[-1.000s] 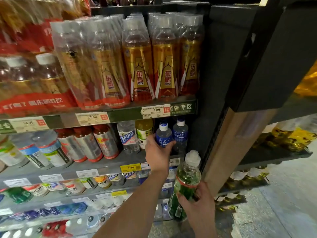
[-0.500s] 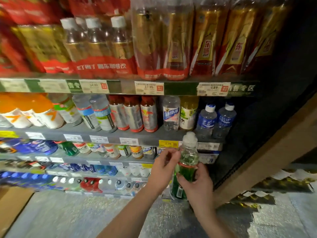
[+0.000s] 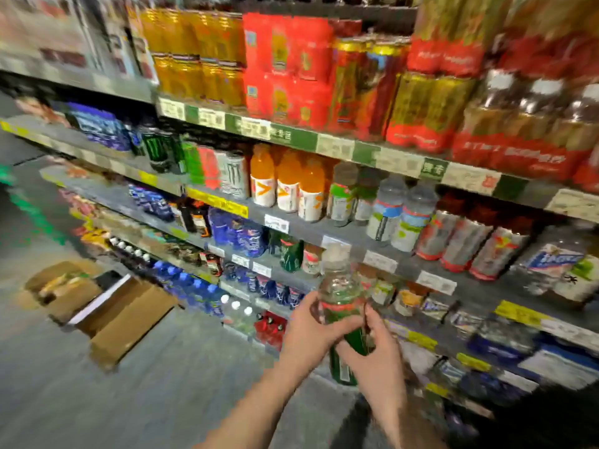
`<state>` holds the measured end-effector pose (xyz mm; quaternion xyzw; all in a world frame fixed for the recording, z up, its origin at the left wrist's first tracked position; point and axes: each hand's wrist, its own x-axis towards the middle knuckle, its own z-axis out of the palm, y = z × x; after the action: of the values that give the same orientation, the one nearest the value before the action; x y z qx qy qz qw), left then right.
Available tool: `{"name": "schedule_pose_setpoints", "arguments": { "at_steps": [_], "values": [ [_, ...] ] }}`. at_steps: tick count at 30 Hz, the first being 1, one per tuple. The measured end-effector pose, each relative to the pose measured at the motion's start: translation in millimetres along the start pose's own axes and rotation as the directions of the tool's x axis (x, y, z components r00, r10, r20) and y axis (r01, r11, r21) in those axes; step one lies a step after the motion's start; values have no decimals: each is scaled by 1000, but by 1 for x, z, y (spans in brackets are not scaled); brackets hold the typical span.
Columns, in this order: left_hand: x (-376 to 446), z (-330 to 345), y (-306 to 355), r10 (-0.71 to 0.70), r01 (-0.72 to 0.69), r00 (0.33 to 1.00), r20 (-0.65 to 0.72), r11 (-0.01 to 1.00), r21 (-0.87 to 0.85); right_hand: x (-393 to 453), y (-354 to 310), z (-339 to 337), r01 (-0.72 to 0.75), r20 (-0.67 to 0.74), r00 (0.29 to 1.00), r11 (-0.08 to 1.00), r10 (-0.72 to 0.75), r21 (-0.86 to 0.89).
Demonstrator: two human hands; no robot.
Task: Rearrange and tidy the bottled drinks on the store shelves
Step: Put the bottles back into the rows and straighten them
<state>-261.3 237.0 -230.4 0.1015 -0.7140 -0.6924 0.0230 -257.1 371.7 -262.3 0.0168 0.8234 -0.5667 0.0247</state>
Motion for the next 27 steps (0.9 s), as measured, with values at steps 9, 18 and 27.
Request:
{"name": "schedule_pose_setpoints", "arguments": {
  "at_steps": [9,18,27],
  "values": [
    [12,-137,-10,-131,76,946,-298,979,-190,-12,-35,130,9,196,981,997,8,-82],
    [61,-196,-37,-206,165,934,-293,973,-160,39,-34,209,21,248,969,997,-1,-78],
    [139,-245,-60,-206,176,904,-374,978,-114,117,-23,262,-121,313,945,991,96,63]
  ]
}}
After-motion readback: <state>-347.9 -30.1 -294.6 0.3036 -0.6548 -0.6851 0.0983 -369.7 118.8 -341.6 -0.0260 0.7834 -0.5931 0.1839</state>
